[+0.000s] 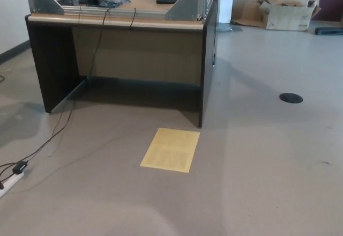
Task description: A person hands over a black lunchbag to the robot and the robot uses its left hand to grab the strips of the lunchbag, the gives it back to the person.
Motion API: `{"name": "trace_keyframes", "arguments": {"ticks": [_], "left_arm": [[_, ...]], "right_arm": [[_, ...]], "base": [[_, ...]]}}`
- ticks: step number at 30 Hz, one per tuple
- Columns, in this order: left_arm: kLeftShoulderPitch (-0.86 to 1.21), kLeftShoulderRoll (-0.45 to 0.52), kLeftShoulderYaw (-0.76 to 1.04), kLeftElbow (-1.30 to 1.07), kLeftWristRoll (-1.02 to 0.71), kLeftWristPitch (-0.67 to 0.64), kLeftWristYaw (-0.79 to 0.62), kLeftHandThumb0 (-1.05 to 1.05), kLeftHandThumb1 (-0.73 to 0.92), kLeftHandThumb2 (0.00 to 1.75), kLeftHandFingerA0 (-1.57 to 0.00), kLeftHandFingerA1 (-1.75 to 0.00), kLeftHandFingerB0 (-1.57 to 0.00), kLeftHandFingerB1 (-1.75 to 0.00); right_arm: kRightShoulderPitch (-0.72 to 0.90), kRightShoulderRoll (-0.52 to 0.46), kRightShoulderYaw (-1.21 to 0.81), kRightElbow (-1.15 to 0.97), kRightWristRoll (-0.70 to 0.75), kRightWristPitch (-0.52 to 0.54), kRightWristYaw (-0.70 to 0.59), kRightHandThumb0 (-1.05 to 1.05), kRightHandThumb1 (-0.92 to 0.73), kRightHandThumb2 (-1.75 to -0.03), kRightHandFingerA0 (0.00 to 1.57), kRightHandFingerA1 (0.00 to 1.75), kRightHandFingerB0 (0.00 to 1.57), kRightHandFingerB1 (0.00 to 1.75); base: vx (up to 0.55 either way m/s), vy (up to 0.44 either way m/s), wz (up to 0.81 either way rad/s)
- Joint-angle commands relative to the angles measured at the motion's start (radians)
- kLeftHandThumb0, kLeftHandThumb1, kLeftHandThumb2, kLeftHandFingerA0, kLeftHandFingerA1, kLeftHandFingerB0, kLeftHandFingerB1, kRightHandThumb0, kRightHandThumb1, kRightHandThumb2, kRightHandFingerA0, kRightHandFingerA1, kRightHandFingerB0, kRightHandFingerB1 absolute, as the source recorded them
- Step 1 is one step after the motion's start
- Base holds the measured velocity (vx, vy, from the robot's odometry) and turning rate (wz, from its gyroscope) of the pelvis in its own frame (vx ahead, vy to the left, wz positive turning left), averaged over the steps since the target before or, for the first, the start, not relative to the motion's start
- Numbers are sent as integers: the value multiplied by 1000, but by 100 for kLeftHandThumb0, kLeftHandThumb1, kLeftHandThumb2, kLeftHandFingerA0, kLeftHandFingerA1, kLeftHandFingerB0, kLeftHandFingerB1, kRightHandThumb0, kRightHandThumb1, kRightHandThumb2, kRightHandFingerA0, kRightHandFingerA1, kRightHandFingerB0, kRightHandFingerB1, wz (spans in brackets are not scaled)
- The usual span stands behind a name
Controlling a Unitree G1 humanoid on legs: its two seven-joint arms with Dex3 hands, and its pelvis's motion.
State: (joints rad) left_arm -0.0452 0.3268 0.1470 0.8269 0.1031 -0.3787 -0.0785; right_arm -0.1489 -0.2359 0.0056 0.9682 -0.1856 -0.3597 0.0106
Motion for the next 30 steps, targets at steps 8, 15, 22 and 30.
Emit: {"name": "trace_keyframes", "arguments": {"ticks": [8, 15, 22, 30], "left_arm": [[0, 59, 40, 30, -80, -227, -103, -34, 31, 89, 0, -48, 0, -48], [-6, 60, 48, 65, -87, -276, -113, -34, 30, 88, -1, -49, 0, -48], [-23, 63, 45, 78, -94, -301, -137, -59, 53, 57, -14, -32, -10, -25], [-33, 65, 41, 77, -90, -303, -139, -64, 40, 74, -5, -41, -2, -29]], "right_arm": [[-20, -44, -20, 81, 1, -251, -49, -74, -81, -64, 43, 43, 34, 38], [-33, -43, -14, 123, -7, -289, -64, -76, -81, -64, 45, 44, 35, 38], [-51, -40, -13, 141, -4, -294, -66, -75, -81, -64, 43, 43, 34, 38], [-56, -41, -16, 142, 0, -308, -69, -74, -81, -64, 44, 44, 35, 38]], "base": [[0, 0, 0], [0, 0, 0], [0, 0, 0], [0, 0, 0]]}}
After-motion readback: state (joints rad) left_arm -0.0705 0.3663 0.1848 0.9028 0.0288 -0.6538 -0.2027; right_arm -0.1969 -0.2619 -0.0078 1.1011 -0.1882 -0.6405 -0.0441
